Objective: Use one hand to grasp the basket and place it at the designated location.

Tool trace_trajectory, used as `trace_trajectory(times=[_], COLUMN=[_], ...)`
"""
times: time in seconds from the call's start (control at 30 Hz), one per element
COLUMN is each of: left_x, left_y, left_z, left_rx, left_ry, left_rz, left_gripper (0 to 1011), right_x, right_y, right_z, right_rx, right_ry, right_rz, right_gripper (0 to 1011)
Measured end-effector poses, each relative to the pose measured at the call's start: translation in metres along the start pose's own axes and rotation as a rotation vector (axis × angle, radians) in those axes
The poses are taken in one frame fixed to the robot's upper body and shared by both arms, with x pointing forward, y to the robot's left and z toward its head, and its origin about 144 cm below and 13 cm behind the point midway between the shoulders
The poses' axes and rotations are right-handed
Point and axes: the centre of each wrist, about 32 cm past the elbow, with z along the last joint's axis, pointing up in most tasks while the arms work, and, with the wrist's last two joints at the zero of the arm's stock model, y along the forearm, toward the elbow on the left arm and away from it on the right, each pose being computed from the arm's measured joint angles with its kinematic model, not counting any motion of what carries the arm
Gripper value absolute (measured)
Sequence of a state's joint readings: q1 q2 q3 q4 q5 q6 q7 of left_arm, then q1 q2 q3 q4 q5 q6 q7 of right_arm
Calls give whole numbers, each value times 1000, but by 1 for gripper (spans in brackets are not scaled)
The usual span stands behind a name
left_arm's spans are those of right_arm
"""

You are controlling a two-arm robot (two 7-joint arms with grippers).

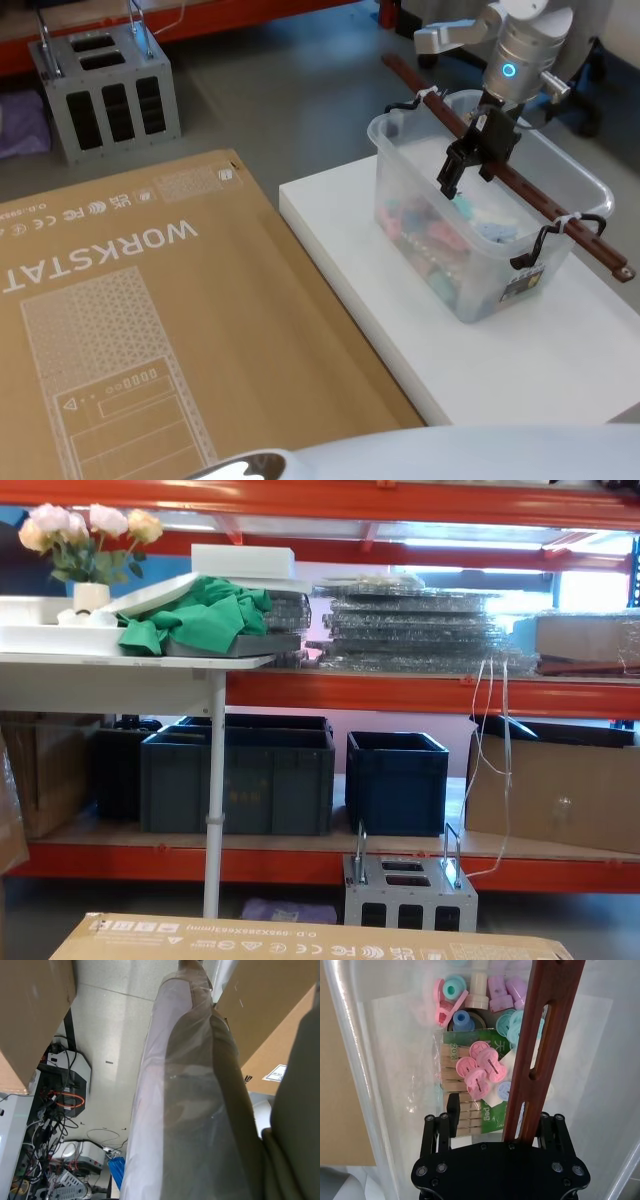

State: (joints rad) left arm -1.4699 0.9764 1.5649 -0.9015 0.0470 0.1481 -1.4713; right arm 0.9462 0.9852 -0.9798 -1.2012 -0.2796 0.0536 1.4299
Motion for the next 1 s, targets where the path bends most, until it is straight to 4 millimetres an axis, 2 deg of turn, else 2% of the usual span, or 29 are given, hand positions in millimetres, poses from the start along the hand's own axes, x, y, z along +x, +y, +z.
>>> trace_trajectory(times=[0.1,0.37,0.43,1.0], left_x=[0,0,0,0], left_y=[0,0,0,0], left_z=[0,0,0,0], left_rx=[0,0,0,0], left_ry=[0,0,0,0], left_rz=[0,0,0,0], left_gripper=[0,0,0,0], right_x=[-2,-16,-17,-20], right_y=[0,-11,-13,-22], right_z=[1,3,3,3], right_rx=[1,11,11,5], right_ry=[-7,-35,-36,-31], right_rz=[-5,-63,-71,-95], right_gripper=[728,458,423,312])
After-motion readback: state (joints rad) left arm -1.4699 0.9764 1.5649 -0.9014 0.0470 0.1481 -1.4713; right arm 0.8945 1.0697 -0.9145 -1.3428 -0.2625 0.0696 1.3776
